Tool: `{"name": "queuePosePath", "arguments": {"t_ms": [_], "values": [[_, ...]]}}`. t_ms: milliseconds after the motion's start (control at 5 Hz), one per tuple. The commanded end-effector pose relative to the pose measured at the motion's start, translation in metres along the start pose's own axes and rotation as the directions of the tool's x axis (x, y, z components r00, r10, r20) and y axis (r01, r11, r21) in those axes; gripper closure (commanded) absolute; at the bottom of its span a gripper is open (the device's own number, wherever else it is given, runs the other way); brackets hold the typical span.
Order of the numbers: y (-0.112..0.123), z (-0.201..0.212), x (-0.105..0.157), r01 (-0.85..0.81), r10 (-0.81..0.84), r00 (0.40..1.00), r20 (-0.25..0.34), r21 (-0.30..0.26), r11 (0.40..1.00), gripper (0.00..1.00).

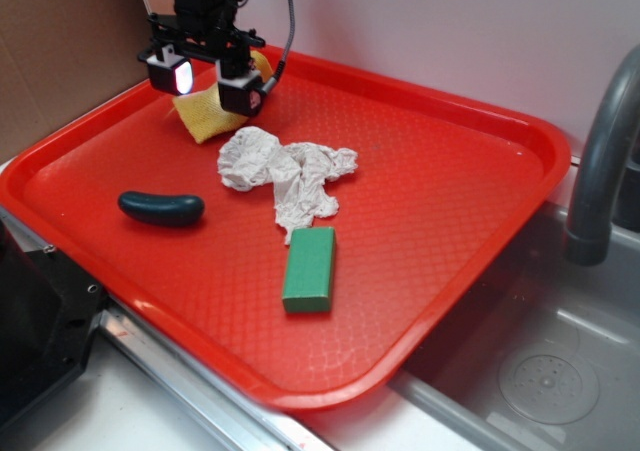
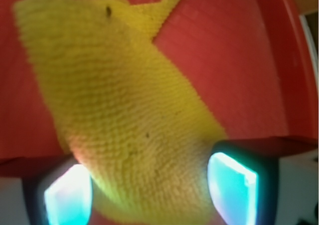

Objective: Grab the yellow cloth.

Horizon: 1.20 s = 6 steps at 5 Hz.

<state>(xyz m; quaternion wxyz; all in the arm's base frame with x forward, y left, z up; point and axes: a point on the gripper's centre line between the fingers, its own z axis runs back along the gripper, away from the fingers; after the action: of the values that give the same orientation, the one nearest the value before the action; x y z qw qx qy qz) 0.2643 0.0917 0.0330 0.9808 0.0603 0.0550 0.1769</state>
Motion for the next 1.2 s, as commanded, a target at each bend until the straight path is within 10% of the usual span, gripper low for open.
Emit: {"name": "queuePosePath", "arguments": {"t_ms": [0,600,1000], "values": [[0.008,0.009,0.011,0.020,-0.020,1.000,0.009,-0.007,1.000,1.00],[0.009,0.023,0.005,-0.017,0.016,1.000,0.026,0.034,0.999,1.00],[-0.014,0.108,-0.042,-0.022,0.037,0.979,0.200,-0.078,0.997,1.00]]}}
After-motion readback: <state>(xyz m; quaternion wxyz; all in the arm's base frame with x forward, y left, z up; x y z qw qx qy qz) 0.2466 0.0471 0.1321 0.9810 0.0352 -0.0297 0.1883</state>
